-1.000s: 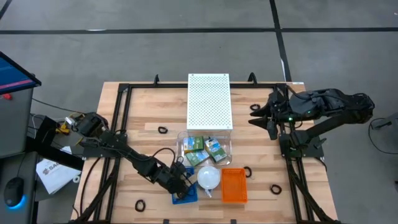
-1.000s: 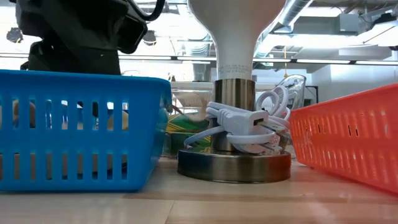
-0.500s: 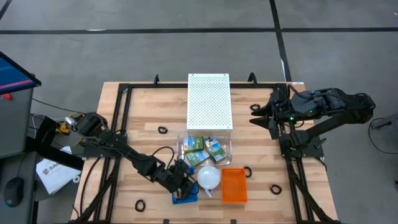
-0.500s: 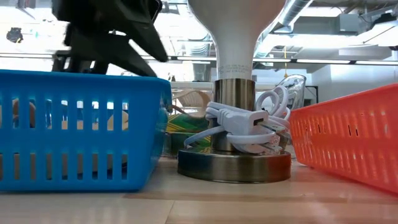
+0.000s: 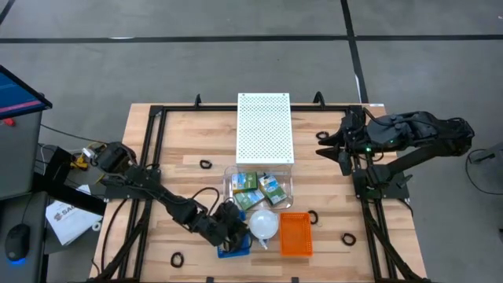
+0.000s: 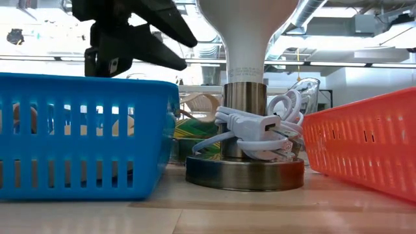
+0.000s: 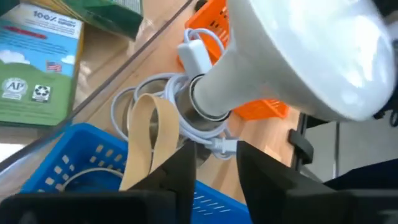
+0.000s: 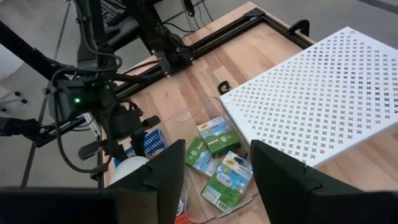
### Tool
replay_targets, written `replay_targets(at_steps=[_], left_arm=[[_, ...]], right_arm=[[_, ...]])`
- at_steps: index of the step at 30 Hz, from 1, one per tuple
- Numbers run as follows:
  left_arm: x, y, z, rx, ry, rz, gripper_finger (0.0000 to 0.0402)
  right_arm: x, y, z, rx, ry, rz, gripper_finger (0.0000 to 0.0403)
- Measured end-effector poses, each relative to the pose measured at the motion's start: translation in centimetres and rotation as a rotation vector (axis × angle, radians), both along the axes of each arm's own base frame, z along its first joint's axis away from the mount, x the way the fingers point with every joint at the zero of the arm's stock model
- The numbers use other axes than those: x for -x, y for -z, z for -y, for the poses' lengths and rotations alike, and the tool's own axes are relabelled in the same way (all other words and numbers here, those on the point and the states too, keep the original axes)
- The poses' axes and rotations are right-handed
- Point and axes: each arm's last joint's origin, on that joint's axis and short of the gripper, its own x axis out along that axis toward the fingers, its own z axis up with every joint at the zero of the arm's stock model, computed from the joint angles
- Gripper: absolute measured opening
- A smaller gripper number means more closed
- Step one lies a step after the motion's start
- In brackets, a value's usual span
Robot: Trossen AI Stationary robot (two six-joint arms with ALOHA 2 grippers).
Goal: Pick & Place Office Desk Supplies
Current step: Put the brown rubberband into the blue bin
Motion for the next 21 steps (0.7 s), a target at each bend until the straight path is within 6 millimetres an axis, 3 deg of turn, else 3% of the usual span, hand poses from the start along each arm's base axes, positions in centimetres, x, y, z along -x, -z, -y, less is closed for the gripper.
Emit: replay_targets(at_steps=[6,21], left_arm=[[-0.1,0.2,0.2,-0.076,0.041,0.014,0.0152],[-0.8,2.6,0.3,-0.176,0.014,-0.016,0.0168]], right_arm=[[0.0,0.0,0.0,0.000,0.001,-0.001,0.0177],[0.3,0.2,0.1,-0.003,0.035,-0.019,0.0177]])
